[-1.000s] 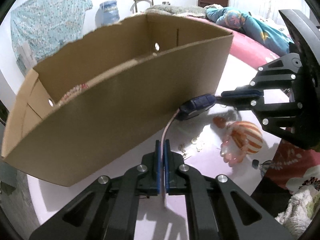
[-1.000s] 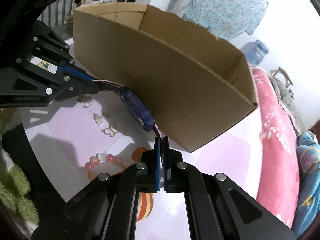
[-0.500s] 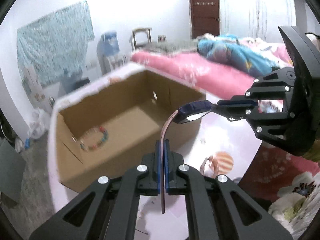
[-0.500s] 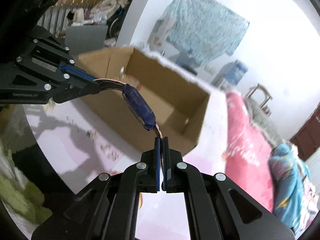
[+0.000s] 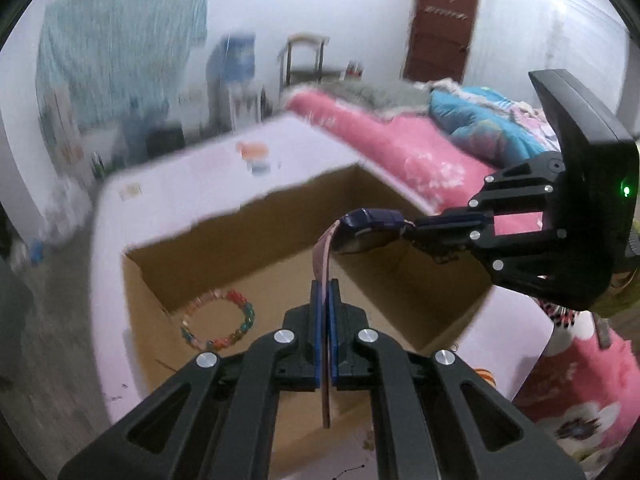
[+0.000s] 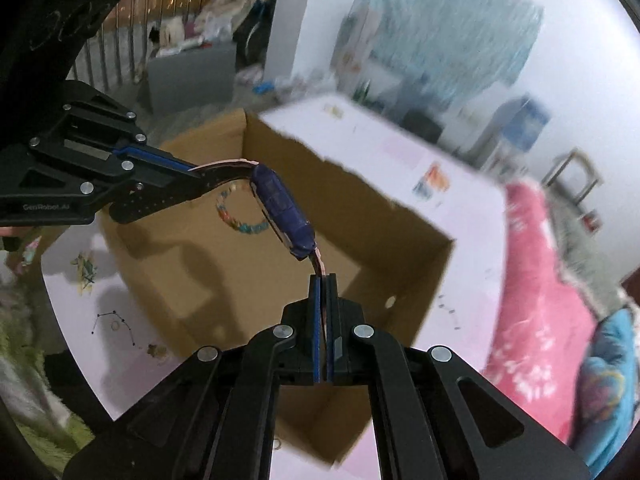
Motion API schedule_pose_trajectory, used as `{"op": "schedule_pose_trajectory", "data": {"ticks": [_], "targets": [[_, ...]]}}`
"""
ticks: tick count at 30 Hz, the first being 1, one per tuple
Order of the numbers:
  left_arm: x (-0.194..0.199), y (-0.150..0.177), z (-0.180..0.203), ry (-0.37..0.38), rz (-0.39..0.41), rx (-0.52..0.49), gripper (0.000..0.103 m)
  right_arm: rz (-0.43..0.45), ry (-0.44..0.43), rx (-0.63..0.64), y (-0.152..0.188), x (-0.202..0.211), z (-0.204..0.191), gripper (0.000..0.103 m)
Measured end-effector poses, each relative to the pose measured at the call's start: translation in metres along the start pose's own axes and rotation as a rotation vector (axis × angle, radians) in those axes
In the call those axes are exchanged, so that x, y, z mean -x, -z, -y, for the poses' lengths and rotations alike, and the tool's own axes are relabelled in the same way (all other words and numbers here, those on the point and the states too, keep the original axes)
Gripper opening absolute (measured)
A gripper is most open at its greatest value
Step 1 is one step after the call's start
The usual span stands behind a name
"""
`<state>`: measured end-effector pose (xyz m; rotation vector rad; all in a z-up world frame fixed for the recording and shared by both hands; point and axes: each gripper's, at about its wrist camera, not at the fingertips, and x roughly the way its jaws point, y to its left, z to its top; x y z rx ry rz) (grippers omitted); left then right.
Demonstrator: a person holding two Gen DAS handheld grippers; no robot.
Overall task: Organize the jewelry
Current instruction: 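Lower the watch into the box and open both tools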
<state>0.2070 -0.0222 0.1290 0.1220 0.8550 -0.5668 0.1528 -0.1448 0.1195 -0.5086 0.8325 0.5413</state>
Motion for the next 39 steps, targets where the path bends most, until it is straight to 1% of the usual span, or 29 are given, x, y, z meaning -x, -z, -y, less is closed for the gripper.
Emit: {"op": "schedule_pose_trajectory", "data": {"ticks": [2,3,4,6,8,9,11,12,13,14,15,16,17,18,20,23,24,27,31,32,33,35,36,37,39], "targets": [[-0.02,-0.009,-0.014,0.036,-0.062,0.04,0.002,-0.066,-0.042,-0.016,-0.008,-0.022,0.011,0.0],[-0.03,-0.012,-0.021,0.04,-0.096,0.059,0.002,-0.103,-0.072,-0.027,-0.011,-0.032,0.015,0.0],[-0.045,-0.017,-0.029,0.058,-0.146,0.081,0.002,-0.132,-0.091,-0.035,-0.014,-0.041,0.019,0.0],[-0.063,-0.022,-0.038,0.084,-0.203,0.119,0.002,-0.206,-0.136,-0.044,-0.018,-0.063,0.031,0.0],[-0.084,-0.025,-0.049,0.123,-0.277,0.172,0.002,-0.267,-0.161,-0.049,-0.022,-0.08,0.037,0.0],[-0.095,-0.025,-0.055,0.138,-0.315,0.204,0.002,-0.289,-0.164,-0.045,-0.023,-0.085,0.039,0.0],[-0.109,-0.027,-0.062,0.158,-0.359,0.235,0.003,-0.325,-0.152,-0.031,-0.023,-0.095,0.042,0.001],[-0.115,-0.027,-0.066,0.159,-0.376,0.251,0.003,-0.338,-0.147,-0.022,-0.024,-0.098,0.043,0.005],[-0.122,-0.027,-0.069,0.17,-0.399,0.267,0.003,-0.346,-0.143,-0.016,-0.025,-0.1,0.043,0.004],[-0.129,-0.026,-0.071,0.186,-0.426,0.285,0.004,-0.345,-0.137,-0.006,-0.026,-0.102,0.043,0.008],[-0.131,-0.026,-0.074,0.192,-0.437,0.302,0.004,-0.341,-0.13,0.005,-0.028,-0.101,0.042,0.015],[-0.133,-0.026,-0.075,0.189,-0.44,0.314,0.005,-0.327,-0.11,0.02,-0.029,-0.1,0.04,0.021],[-0.133,-0.027,-0.077,0.184,-0.44,0.312,0.013,-0.317,-0.098,0.025,-0.03,-0.098,0.039,0.033],[-0.134,-0.028,-0.077,0.183,-0.44,0.312,0.019,-0.307,-0.093,0.032,-0.033,-0.099,0.042,0.035],[-0.132,-0.026,-0.078,0.181,-0.436,0.313,0.022,-0.284,-0.081,0.045,-0.034,-0.093,0.039,0.035],[-0.127,-0.025,-0.078,0.169,-0.43,0.309,0.024,-0.248,-0.068,0.037,-0.033,-0.08,0.041,0.039],[-0.126,-0.024,-0.079,0.161,-0.426,0.309,0.026,-0.232,-0.063,0.031,-0.033,-0.073,0.042,0.041],[-0.118,-0.026,-0.078,0.154,-0.411,0.31,0.032,-0.191,-0.049,0.011,-0.033,-0.058,0.054,0.043],[-0.094,-0.032,-0.078,0.126,-0.357,0.3,0.038,-0.142,-0.026,-0.021,-0.029,-0.03,0.059,0.047],[-0.089,-0.033,-0.077,0.12,-0.343,0.295,0.04,-0.132,-0.021,-0.029,-0.03,-0.022,0.061,0.05],[-0.083,-0.034,-0.076,0.115,-0.327,0.29,0.043,-0.12,-0.019,-0.033,-0.036,-0.028,0.068,0.052],[-0.066,-0.036,-0.071,0.108,-0.29,0.28,0.046,-0.084,-0.016,-0.058,-0.033,-0.011,0.07,0.055],[-0.057,-0.036,-0.068,0.107,-0.272,0.275,0.049,-0.069,-0.015,-0.073,-0.031,-0.004,0.066,0.058],[-0.051,-0.036,-0.066,0.106,-0.26,0.27,0.051,-0.045,-0.015,-0.097,-0.029,0.006,0.069,0.059],[-0.03,-0.032,-0.059,0.097,-0.223,0.253,0.057,0.001,-0.023,-0.142,-0.023,0.024,0.072,0.066]]}}
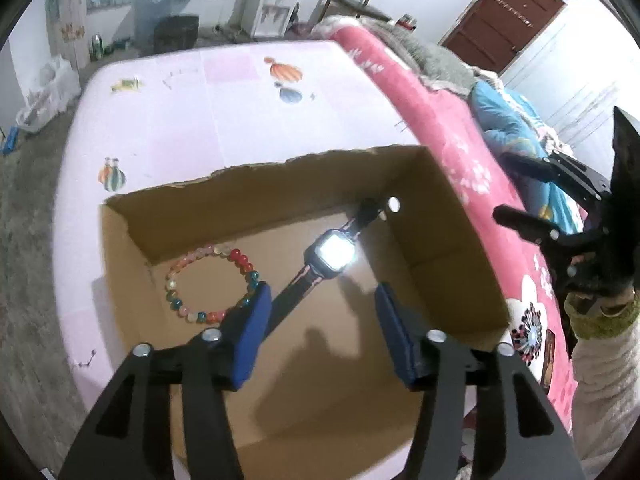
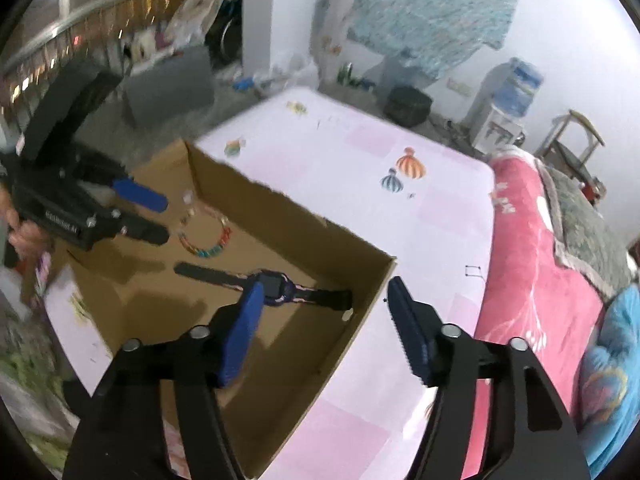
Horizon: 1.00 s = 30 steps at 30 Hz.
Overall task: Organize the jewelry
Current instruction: 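Lower the watch into the box and open both tools, then withdraw both tools from the box back over the table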
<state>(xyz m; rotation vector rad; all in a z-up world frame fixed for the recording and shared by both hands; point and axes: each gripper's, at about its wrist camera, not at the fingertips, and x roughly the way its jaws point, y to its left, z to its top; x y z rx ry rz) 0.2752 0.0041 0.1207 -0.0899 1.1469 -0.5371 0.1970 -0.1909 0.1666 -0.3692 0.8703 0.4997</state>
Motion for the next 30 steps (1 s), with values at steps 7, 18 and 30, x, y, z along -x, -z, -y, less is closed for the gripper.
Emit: {"op": "schedule_pose_trajectory", "data": {"ticks": [7,18,30], "targets": [[0.052,0.05,0.016,-0.019,0.108,-0.042,0.073,0.111,-0.007,-0.162,0.037,0.054,0.001,0.079],[0.086,0.155,0.012,-0.121,0.207,-0.024,0.085,0.106,0.065,-0.383,0.144,0.075,-0.058,0.088],[0.031,0.244,-0.006,-0.259,0.112,0.053,0.085,-0.033,0.21,-0.379,0.204,0.03,-0.164,0.094]]}}
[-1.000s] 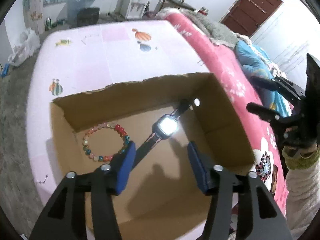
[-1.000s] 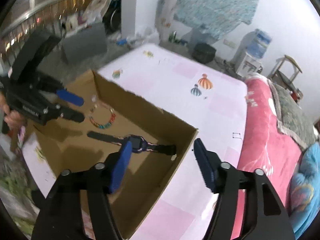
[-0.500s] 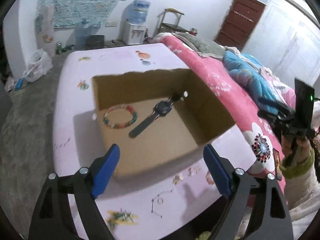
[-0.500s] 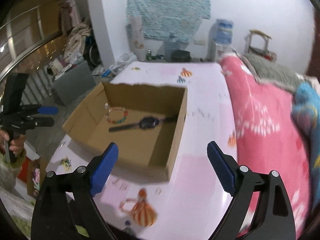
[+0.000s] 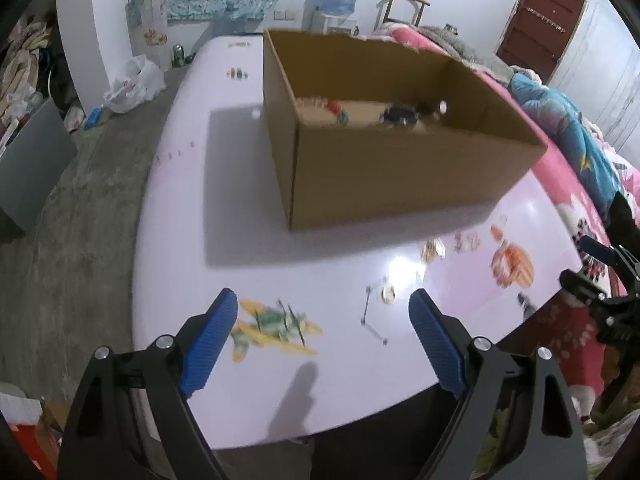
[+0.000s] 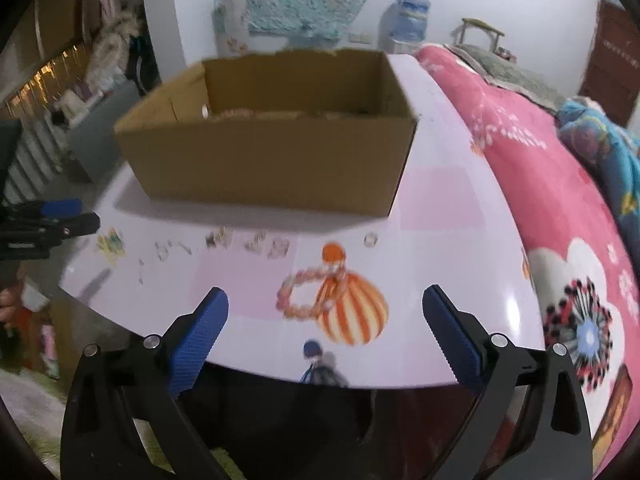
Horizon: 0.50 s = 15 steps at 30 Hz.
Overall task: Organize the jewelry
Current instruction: 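Withdraw both tools from the box back over the table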
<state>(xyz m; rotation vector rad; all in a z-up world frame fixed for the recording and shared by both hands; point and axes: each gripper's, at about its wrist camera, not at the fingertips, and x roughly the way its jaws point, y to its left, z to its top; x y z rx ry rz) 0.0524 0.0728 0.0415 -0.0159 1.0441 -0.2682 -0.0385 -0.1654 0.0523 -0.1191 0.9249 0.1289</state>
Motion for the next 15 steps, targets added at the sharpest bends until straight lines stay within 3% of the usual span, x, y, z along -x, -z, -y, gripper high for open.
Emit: {"op": "schedule_pose_trajectory", "data": {"ticks": [6,15], "targets": [[-0.019,0.023,0.012,0.011,-0.021,-0.02,0.085,-0.052,-0.021,-0.014,0.027,-0.011,-0.027,0.095],[-0.042,0.021,0.038,-0.014,-0.019,-0.096,0.086,-0.037,-0.056,-0.131,0.037,-0.005,-0.016,0.095]]}}
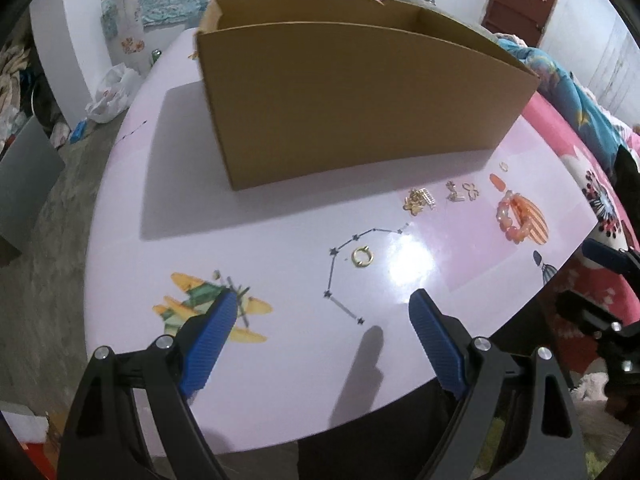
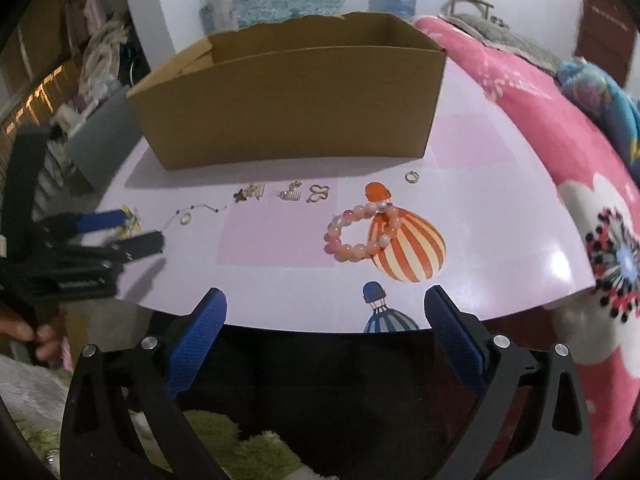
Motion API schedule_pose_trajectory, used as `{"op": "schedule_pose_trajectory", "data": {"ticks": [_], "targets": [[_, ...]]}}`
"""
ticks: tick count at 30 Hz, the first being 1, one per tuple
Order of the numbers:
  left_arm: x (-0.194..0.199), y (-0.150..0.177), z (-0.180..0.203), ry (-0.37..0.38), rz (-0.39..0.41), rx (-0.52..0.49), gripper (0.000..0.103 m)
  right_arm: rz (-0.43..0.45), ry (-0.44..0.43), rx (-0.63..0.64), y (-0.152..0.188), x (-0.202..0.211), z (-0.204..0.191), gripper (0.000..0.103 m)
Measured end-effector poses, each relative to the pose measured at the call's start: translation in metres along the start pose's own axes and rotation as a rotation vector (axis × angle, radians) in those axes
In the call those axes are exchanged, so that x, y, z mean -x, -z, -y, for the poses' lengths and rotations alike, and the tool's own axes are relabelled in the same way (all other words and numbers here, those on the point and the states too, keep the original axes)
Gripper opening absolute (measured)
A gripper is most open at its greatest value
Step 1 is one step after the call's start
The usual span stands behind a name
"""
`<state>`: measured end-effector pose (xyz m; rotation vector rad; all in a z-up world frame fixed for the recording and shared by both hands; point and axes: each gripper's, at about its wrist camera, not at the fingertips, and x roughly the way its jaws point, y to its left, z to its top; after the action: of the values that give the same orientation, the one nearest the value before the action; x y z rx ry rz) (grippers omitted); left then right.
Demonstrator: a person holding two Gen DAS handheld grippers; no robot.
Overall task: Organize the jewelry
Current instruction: 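Withdraw both tools from the box back over the table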
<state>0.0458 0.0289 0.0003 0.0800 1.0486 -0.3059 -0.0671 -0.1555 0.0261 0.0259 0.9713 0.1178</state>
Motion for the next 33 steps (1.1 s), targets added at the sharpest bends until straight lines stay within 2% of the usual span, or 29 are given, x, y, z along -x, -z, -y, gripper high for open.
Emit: {"op": "schedule_pose_trajectory", "data": {"ticks": [4,12,20,27,33], "targets": [[-0.006,-0.004,0.006,-0.015,-0.004,-0.022,0.086,0.007,-0.036,-0.057,-0.001,0.001,0.009,0.095],[-0.01,-0.006,0.004,-0.002,-0.01,-0.018,0.086,0.013,-0.066,-0.031,-0.003,0.001,0.001,0.095],[-0.016,-0.002,0.005,-0.011,-0.028,-0.031,0.086,0.005,-0.124,-0.087,-0.002,0.0,0.01,0.095],[-0.022,-0.004,0.009,-0.037,-0.027,-0.048,0.09,-0.007,-0.118,-0.088,-0.002,-0.001,0.009,0.095],[-0.025,-0.005,0.01,-0.055,-0.031,-0.055,0.095,0.015,-0.153,-0.105,-0.001,0.001,0.014,0.095]]}}
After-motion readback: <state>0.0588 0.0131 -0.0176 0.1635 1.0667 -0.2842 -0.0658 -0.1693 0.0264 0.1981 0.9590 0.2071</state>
